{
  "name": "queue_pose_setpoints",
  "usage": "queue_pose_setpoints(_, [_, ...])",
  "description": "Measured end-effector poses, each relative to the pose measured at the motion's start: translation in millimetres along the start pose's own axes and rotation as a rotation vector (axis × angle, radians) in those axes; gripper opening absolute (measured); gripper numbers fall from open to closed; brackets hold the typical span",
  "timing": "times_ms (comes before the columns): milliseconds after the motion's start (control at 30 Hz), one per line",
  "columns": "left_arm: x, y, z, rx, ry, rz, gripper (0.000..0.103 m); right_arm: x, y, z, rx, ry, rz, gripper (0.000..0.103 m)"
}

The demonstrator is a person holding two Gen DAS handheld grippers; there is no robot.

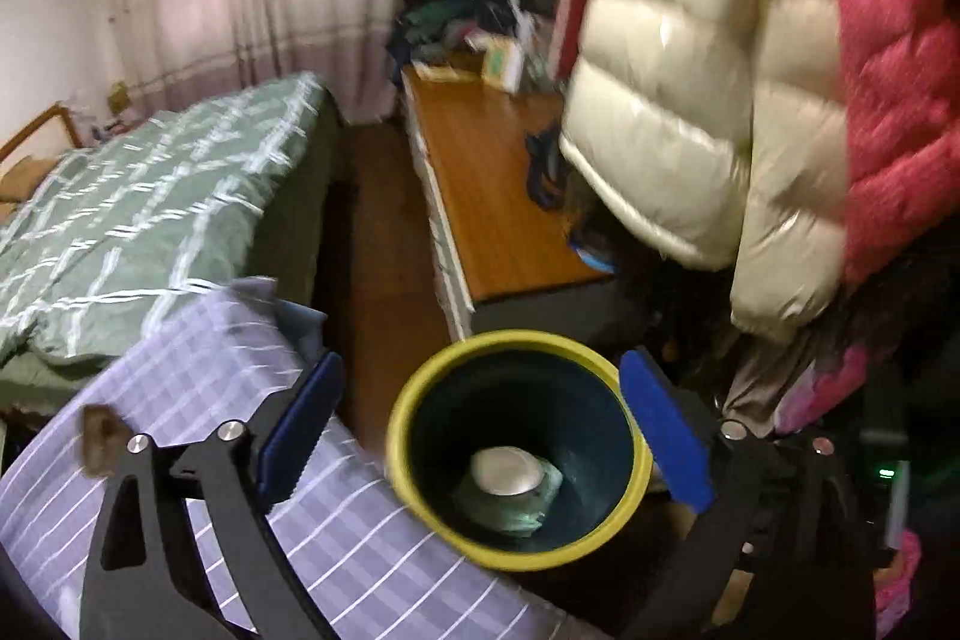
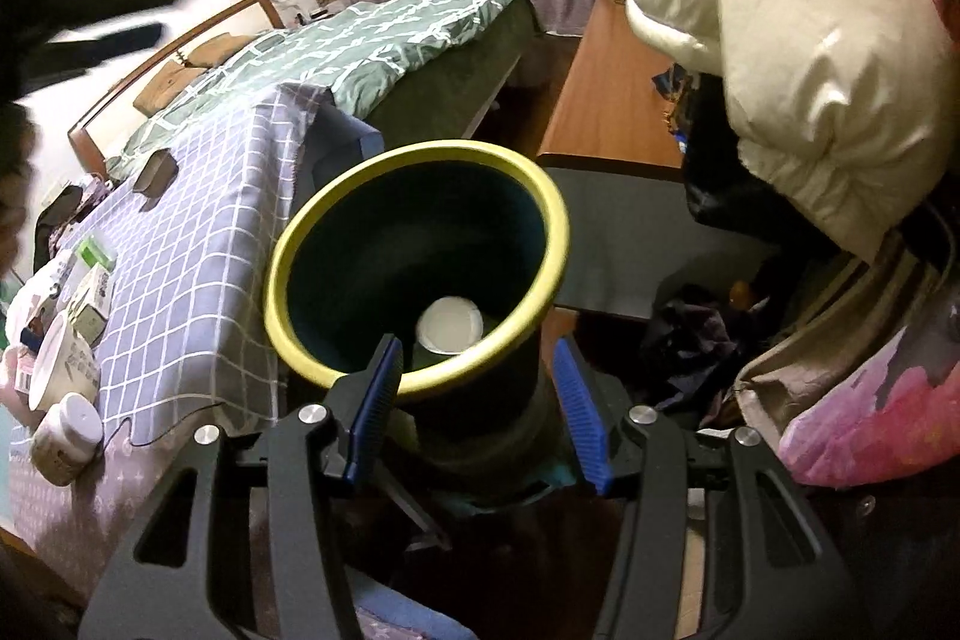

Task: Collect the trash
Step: 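Carry the paper cup with the left tool and drop it into the bin, then grasp the white milk tube with the right tool and lift it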

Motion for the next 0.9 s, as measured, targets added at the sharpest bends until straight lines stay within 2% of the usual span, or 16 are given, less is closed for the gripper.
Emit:
queue_pose_setpoints(67, [35.4,-5.5,12.6,0.020,0.028,-0.046,0.094,1.4,1.3,9.0,0.012,0.011,-0.002,0.051])
queue_pose_setpoints(233, [138.5,-44.0,67.0,0.104,0.172,-0.161,0.098,5.2,10.1,53.6,0.081,0.059,-0.010,0.051])
queue_pose_setpoints(333, [210.0,-86.2,110.1,0.172,0.323,-0.235,0.098,8.0,17.5,91.0,0.147,0.088,-0.019,0.051])
queue_pose_setpoints(533, [321.3,-178.6,182.6,0.292,0.620,-0.360,0.098,17.3,33.0,175.0,0.276,0.158,-0.047,0.051])
queue_pose_setpoints(667, [360.5,-235.0,230.9,0.352,0.789,-0.396,0.098,29.6,43.5,234.0,0.336,0.224,-0.068,0.051])
queue_pose_setpoints(767, [367.6,-271.2,265.1,0.419,0.863,-0.397,0.098,41.8,47.6,276.6,0.376,0.279,-0.084,0.051])
queue_pose_setpoints(900, [361.5,-303.7,293.5,0.479,0.892,-0.389,0.098,51.6,46.3,332.2,0.424,0.365,-0.066,0.051])
Point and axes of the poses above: each gripper's, at about its wrist camera, not at the fingertips, and x roughly against the way its jaws point, z to its left, y to its top, the point moved 7 cm from there along -x, roughly the way its jaws point, and after that the axes turned 10 degrees about -y, right-handed, at the moved point
